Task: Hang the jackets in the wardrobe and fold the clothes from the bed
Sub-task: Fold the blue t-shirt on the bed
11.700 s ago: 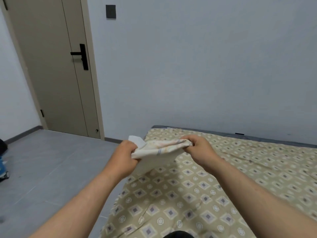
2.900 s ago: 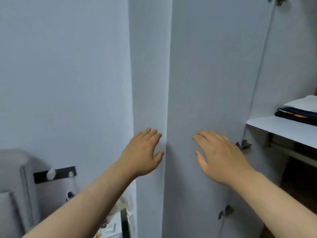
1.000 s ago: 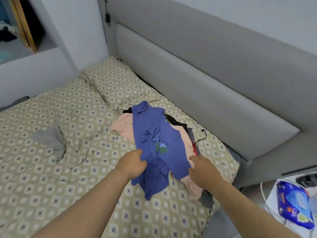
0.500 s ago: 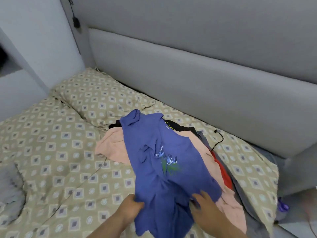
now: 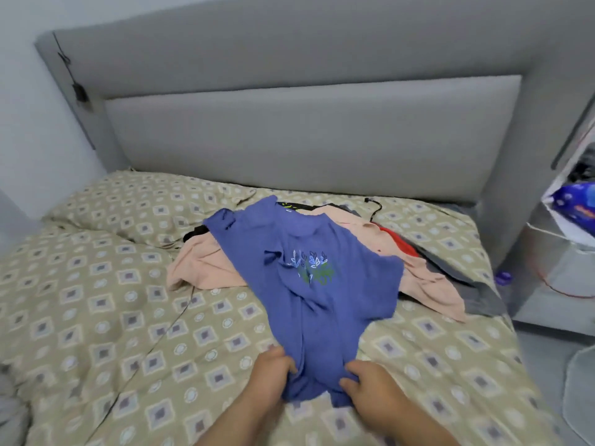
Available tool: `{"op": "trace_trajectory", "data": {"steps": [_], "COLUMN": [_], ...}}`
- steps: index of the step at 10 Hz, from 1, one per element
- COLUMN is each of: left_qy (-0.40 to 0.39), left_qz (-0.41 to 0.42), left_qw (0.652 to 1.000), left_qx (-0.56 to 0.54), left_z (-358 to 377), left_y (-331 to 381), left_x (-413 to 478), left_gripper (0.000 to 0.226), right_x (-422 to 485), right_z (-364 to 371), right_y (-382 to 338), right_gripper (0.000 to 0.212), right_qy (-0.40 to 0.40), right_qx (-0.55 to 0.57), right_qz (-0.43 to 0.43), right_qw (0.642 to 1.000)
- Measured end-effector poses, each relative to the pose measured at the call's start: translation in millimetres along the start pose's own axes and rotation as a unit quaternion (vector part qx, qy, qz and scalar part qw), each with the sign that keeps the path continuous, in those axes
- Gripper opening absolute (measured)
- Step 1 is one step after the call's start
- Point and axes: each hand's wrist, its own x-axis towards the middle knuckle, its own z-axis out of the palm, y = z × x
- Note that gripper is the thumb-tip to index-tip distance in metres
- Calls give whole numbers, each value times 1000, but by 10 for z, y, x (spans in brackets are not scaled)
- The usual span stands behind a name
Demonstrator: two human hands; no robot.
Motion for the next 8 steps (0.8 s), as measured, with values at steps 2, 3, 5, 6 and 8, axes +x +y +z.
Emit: {"op": "trace_trajectory", "data": {"steps": [2, 3, 5, 6, 8], "left_qy": [-138, -169, -186, -163, -161], "left_qz": [-58, -60, -50, -16, 79], "left_qw": [987, 979, 981, 984, 961], "left_qx": [-62, -100, 34, 75, 210], "left_z": [-385, -453, -428, -374, -353], "left_y": [-182, -276, -445, -398, -410], "left_x": [-940, -1311, -1791, -1972, -1822], "left_gripper": [17, 37, 18, 26, 12], "right_x": [-1516, -2256, -3271, -3443, -3377], "right_z": [-126, -278, -449, -323, -291], "right_y": [-385, -627, -816, -683, -408], "right_gripper": [47, 42, 25, 49, 44], "right_qy": [26, 13, -193, -238, -47], "right_qx": [122, 57, -229, -224, -194], "right_qz": [9, 24, 227, 359, 267], "right_qw": [992, 998, 927, 874, 943]}}
